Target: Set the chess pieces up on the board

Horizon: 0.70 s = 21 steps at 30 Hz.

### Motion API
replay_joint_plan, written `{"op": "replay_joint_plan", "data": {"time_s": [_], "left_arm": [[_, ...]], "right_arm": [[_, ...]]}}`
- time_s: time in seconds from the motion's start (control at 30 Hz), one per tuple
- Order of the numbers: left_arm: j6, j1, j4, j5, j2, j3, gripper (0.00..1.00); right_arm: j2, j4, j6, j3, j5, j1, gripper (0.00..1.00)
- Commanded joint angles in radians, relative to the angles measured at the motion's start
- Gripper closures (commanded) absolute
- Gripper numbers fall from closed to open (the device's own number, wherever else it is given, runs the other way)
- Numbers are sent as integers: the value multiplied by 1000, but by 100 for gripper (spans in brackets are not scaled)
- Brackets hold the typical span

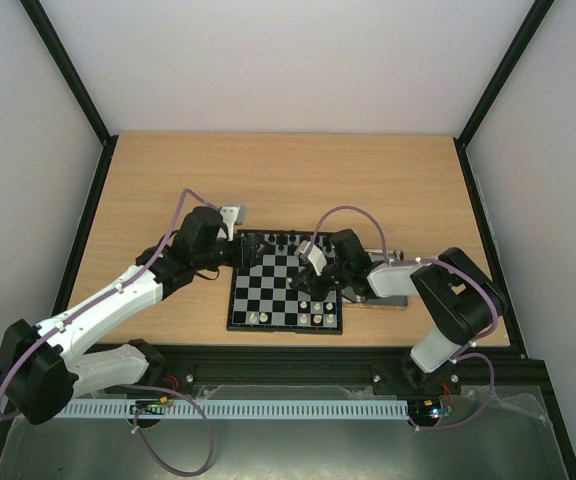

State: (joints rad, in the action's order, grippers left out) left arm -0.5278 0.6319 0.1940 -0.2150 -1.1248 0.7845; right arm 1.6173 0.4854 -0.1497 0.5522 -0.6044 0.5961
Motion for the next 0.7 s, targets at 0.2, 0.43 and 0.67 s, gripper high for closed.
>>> {"op": "replay_joint_plan", "data": {"time_s": [0.2, 0.43, 0.67], "left_arm": [[2, 2, 21, 16, -7, 14, 31], [14, 2, 30, 12, -17, 17, 31], [38, 2, 85, 28, -8, 23, 30]], "right_arm": [[47, 20, -9, 13, 13, 4, 78], [45, -5, -10, 25, 21, 4, 72], [-95, -180, 21, 86, -30, -35, 62]]}}
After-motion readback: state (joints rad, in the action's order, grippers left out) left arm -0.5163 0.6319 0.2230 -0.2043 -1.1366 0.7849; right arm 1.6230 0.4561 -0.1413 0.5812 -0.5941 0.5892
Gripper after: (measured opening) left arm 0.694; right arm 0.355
